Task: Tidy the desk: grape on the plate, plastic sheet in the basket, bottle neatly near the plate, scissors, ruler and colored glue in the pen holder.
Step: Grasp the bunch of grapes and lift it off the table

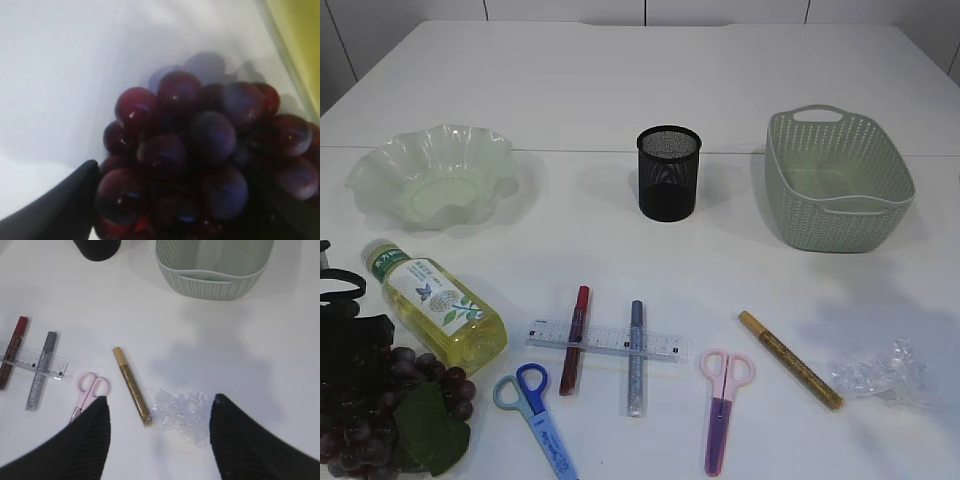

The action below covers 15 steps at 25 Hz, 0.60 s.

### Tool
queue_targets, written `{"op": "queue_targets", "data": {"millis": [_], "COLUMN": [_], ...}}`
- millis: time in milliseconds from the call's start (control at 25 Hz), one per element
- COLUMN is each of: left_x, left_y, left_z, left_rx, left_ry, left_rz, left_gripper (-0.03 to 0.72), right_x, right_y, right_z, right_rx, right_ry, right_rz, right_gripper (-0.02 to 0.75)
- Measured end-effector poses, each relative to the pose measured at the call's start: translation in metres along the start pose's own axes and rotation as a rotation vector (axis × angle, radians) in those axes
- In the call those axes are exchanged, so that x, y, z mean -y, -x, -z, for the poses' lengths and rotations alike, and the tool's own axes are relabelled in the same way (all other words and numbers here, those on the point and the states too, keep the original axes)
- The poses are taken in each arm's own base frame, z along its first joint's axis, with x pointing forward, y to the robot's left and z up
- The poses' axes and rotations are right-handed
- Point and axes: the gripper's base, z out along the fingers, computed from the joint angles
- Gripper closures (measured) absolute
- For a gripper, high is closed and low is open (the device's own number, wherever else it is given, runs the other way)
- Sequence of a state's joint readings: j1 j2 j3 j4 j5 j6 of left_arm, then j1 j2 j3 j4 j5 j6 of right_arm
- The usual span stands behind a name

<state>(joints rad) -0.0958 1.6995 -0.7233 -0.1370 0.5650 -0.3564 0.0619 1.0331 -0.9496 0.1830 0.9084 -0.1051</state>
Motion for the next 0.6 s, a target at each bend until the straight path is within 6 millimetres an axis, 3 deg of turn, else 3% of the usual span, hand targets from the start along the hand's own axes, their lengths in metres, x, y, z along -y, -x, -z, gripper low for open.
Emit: {"op": "queue_targets", "data": {"millis": [320,400,600], "left_x": [-0.0007,-0.0009,-0.0013], "left_y": [0.0022,0.0024,0.0024], "left_z": [-0.0019,-0.0019,-0.0019], "left_rx": [0.019,0.022,0.021], "left_ry": [0.009,0.011,0.016], "left_rz": [-0.023,-0.027,-0.034], "left_gripper": [0.124,0.171,0.37], "right_x": [0.0,0.0,0.0], "right_y": [-0.0002,-0.0002,-0.0002], "right_z": [0.0,0.0,0.0], "right_rx": [-0.002,-0.002,-0.002], "right_ry": [0.0,0.0,0.0], "right_rz": [0.0,0.0,0.0], "right_gripper": [0.246,0.246,0.246]}}
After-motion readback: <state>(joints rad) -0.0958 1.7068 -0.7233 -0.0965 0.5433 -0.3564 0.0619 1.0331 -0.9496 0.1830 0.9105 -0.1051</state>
